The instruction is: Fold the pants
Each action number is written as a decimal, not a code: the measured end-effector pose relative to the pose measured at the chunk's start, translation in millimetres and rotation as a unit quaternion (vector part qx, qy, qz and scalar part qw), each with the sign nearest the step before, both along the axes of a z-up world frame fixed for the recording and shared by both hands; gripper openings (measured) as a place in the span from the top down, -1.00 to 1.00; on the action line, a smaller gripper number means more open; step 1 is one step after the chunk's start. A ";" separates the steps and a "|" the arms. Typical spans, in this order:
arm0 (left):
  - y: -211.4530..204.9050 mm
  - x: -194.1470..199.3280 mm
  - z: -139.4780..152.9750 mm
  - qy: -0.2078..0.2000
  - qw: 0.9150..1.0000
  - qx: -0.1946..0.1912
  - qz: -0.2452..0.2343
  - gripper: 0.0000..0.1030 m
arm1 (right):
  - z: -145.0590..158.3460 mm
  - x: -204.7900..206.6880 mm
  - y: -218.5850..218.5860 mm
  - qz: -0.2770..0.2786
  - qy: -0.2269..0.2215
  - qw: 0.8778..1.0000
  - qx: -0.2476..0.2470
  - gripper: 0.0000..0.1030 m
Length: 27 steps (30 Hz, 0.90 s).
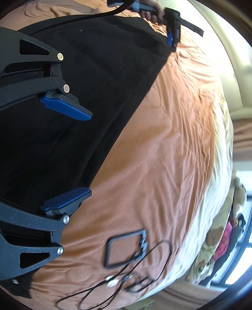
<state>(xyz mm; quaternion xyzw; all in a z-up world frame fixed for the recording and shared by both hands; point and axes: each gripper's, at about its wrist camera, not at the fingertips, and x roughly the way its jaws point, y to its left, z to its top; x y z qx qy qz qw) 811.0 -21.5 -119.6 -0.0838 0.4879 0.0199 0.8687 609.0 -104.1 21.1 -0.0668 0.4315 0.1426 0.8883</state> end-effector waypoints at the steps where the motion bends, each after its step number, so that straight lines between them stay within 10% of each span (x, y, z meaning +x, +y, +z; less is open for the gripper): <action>1: 0.1 2.7 -2.4 0.004 1.000 -0.002 0.002 -0.39 | -0.7 3.4 3.8 0.009 0.003 1.000 0.000 -0.37; 13: 18.8 23.1 -31.0 0.041 0.997 -0.021 0.054 -0.29 | -39.6 61.6 46.9 0.069 0.060 0.995 -0.035 -0.08; 15: 19.3 24.2 -34.5 0.044 0.997 -0.016 0.059 -0.16 | -42.7 66.7 49.4 0.069 0.062 0.995 -0.036 0.07; 18: 22.6 23.6 -35.1 0.041 0.997 -0.007 0.070 0.37 | -43.7 71.5 48.7 0.057 0.060 0.996 -0.038 0.87; 20: 26.6 22.5 -32.3 0.036 0.997 -0.017 0.072 0.88 | -41.3 69.2 49.4 0.060 0.052 0.996 -0.038 0.99; 27: 31.7 16.4 -15.0 0.008 0.997 -0.029 0.075 0.96 | -24.0 62.7 60.9 0.037 0.001 0.998 -0.060 1.00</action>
